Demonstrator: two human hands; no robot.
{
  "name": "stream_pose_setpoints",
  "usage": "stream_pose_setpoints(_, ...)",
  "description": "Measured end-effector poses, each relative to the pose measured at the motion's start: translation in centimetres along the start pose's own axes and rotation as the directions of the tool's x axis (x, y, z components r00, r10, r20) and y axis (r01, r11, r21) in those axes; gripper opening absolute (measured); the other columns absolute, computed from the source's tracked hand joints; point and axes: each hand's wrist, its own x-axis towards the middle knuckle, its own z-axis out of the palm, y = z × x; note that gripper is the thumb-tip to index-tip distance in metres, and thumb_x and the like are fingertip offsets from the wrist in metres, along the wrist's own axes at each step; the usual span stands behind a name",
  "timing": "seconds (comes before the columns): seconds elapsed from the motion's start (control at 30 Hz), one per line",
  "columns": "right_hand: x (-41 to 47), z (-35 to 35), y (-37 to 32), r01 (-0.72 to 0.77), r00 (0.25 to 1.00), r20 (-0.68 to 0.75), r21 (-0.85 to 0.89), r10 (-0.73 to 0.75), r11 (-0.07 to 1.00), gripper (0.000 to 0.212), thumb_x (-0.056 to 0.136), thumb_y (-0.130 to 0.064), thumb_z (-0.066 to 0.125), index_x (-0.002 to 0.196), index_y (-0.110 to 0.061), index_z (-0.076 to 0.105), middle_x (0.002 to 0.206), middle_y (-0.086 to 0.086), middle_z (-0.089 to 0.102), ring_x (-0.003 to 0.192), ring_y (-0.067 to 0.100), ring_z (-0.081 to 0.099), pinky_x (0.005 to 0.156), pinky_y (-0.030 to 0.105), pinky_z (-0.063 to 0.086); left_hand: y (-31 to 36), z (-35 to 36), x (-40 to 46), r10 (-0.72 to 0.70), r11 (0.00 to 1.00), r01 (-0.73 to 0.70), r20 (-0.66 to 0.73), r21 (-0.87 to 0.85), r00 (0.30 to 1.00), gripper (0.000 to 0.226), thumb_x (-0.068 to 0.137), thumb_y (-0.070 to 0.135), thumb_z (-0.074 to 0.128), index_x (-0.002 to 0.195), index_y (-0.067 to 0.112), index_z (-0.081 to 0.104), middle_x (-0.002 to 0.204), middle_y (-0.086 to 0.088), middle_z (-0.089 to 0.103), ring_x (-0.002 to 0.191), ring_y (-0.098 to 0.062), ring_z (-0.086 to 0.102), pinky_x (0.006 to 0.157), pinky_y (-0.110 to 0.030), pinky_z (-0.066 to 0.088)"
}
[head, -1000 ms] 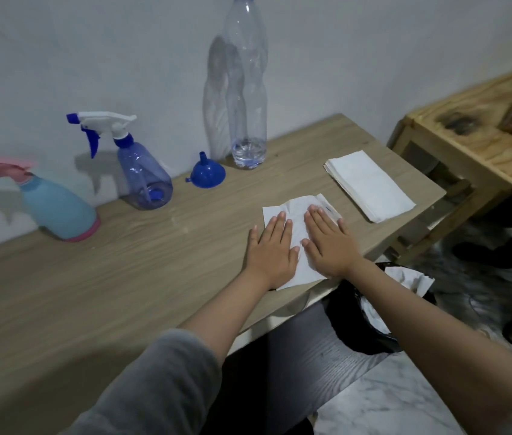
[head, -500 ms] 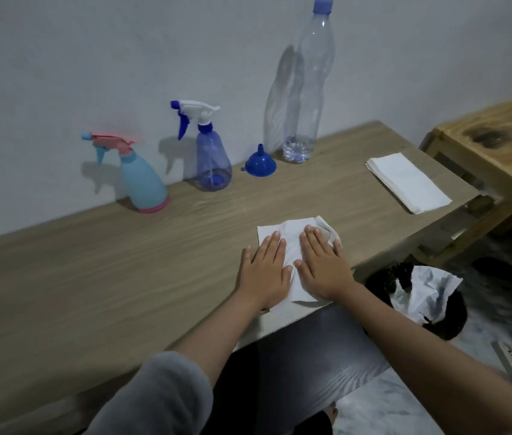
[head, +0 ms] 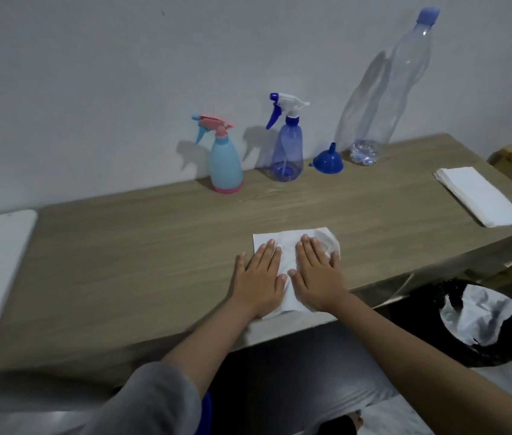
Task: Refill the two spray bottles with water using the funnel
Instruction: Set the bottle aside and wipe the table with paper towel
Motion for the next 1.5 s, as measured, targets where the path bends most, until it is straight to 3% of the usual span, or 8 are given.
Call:
stream_pose_setpoints(0.63,2.5,2.1,-14.3,0.182,0.98,0.072,0.022,-0.183,0.983,0.071,0.096,-0.05,0.014,0.152,-0.011,-0.008,0.16,0.007,-0.015,0.147,0.025,-0.017,0.114,0.06,-0.003,-11.5,-1.9,-8.0,-0.204,0.979,0.204,-0.015,-0.018,0.979,0.063,0.099,0.047,0.015,0.152,0.019,-0.003,0.16,0.003,-0.01,0.147,-0.012,-0.007,0.115,-0.052,0.0)
stream_pose_setpoints(0.83,4.2,1.6,-14.5,0.251,0.964,0.078,0.048,-0.254,0.967,0.07,0.098,-0.05,0.018,0.152,-0.013,-0.005,0.161,0.004,-0.012,0.147,0.021,-0.015,0.114,0.057,-0.004,-12.9,-2.2,-6.6,-0.218,0.976,0.218,-0.013,-0.006,0.976,0.064,0.099,0.047,0.016,0.152,0.019,-0.006,0.16,0.003,-0.011,0.147,-0.013,-0.007,0.115,-0.055,-0.001)
stream_pose_setpoints(1.1,8.1,0.8,-12.0,0.286,0.957,0.007,0.152,-0.291,0.946,0.066,0.099,-0.043,0.023,0.153,-0.013,0.001,0.162,0.003,-0.004,0.148,0.014,-0.009,0.116,0.038,-0.007,-13.2,-2.9,-1.9,-0.187,0.981,0.186,0.004,0.048,0.982,0.062,0.099,0.044,0.017,0.151,0.021,-0.007,0.16,0.003,-0.013,0.147,-0.013,-0.007,0.114,-0.058,0.0)
stream_pose_setpoints(1.33,10.5,-0.1,-6.8,0.242,0.97,-0.03,0.169,-0.241,0.955,0.065,0.099,-0.042,0.025,0.153,-0.012,0.005,0.162,0.003,-0.001,0.148,0.013,-0.007,0.12,0.04,-0.002,-10.2,-3.1,2.9,-0.14,0.986,0.14,-0.008,0.092,0.99,0.061,0.1,0.042,0.019,0.152,0.019,-0.002,0.16,0.001,-0.01,0.148,-0.013,-0.004,0.114,-0.058,0.001)
stream_pose_setpoints(1.5,10.7,-0.8,-3.2,0.282,0.959,-0.027,0.184,-0.282,0.942,0.063,0.1,-0.039,0.023,0.153,-0.012,0.005,0.162,0.003,-0.002,0.148,0.014,-0.007,0.119,0.038,-0.004,-6.1,-2.6,6.2,-0.142,0.983,0.145,-0.032,0.112,0.989,0.06,0.1,0.041,0.02,0.152,0.018,0.003,0.161,0.002,-0.008,0.148,-0.012,-0.003,0.113,-0.059,0.004)
